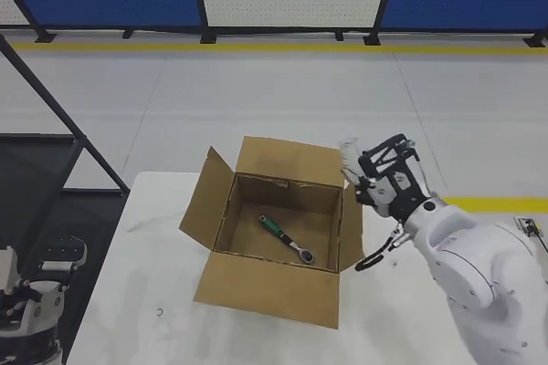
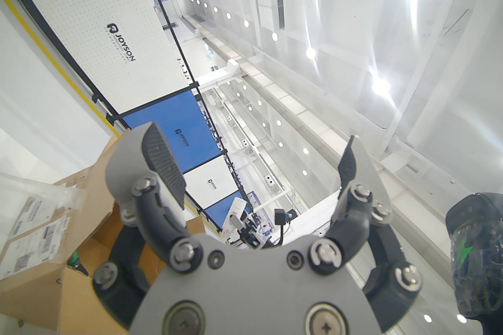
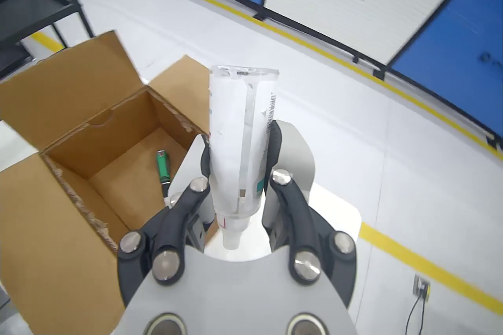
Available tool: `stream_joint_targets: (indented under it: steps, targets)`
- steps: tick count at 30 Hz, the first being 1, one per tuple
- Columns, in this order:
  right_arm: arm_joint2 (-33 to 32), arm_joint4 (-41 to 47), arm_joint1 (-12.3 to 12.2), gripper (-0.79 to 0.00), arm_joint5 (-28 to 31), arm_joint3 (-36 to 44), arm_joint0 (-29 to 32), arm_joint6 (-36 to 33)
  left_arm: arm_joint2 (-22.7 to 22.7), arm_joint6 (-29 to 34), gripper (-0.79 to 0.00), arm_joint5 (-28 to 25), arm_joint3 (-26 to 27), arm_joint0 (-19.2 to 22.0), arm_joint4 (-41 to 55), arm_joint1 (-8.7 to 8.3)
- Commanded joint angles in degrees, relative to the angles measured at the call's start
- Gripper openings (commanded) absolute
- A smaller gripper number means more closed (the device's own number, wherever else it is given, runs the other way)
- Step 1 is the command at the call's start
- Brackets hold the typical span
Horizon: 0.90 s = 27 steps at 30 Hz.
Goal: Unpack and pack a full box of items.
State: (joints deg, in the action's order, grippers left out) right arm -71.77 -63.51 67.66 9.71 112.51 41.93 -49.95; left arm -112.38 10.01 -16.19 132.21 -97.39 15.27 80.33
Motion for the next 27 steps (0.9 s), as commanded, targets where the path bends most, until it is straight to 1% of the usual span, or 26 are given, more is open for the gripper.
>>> stream_joint_targets:
  steps: [1, 4, 6, 7, 8, 11, 14, 18, 20, 23, 27]
  targets:
    - [5.1, 0.7, 0.7, -0.785, 1.0, -3.3, -4.9, -1.1, 0.0, 0.0, 0.0, 0.0, 0.0, 0.0, 0.0, 0.0]
    - [12.0, 3.9, 2.2, -0.785, 3.1, -10.8, -12.2, -2.9, 0.0, 0.0, 0.0, 0.0, 0.0, 0.0, 0.0, 0.0]
    - [17.2, 5.4, 3.5, -0.785, 4.1, -17.1, -16.9, -5.3, 0.0, 0.0, 0.0, 0.0, 0.0, 0.0, 0.0, 0.0]
    - [20.3, 6.8, 4.5, -0.785, 4.2, -21.6, -19.8, -6.5, 0.0, 0.0, 0.0, 0.0, 0.0, 0.0, 0.0, 0.0]
    - [21.8, 7.1, 5.0, -0.785, 3.9, -23.7, -21.2, -6.9, 0.0, 0.0, 0.0, 0.0, 0.0, 0.0, 0.0, 0.0]
    - [28.2, 10.0, 7.5, -0.785, 4.1, -33.7, -26.4, -9.2, 0.0, 0.0, 0.0, 0.0, 0.0, 0.0, 0.0, 0.0]
    - [33.6, 13.4, 10.2, -0.785, 4.8, -42.9, -30.3, -10.8, 0.0, 0.0, 0.0, 0.0, 0.0, 0.0, 0.0, 0.0]
    - [38.2, 18.0, 13.6, -0.785, 6.8, -53.6, -33.8, -11.1, 0.0, 0.0, 0.0, 0.0, 0.0, 0.0, 0.0, 0.0]
    - [40.3, 18.2, 15.1, -0.785, 7.0, -58.0, -35.0, -11.7, 0.0, 0.0, 0.0, 0.0, 0.0, 0.0, 0.0, 0.0]
    - [42.8, 18.3, 17.3, -0.785, 6.1, -63.3, -35.8, -10.5, 0.0, 0.0, 0.0, 0.0, 0.0, 0.0, 0.0, 0.0]
    - [44.9, 18.8, 20.1, -0.785, 5.7, -70.9, -36.3, -6.8, 0.0, 0.0, 0.0, 0.0, 0.0, 0.0, 0.0, 0.0]
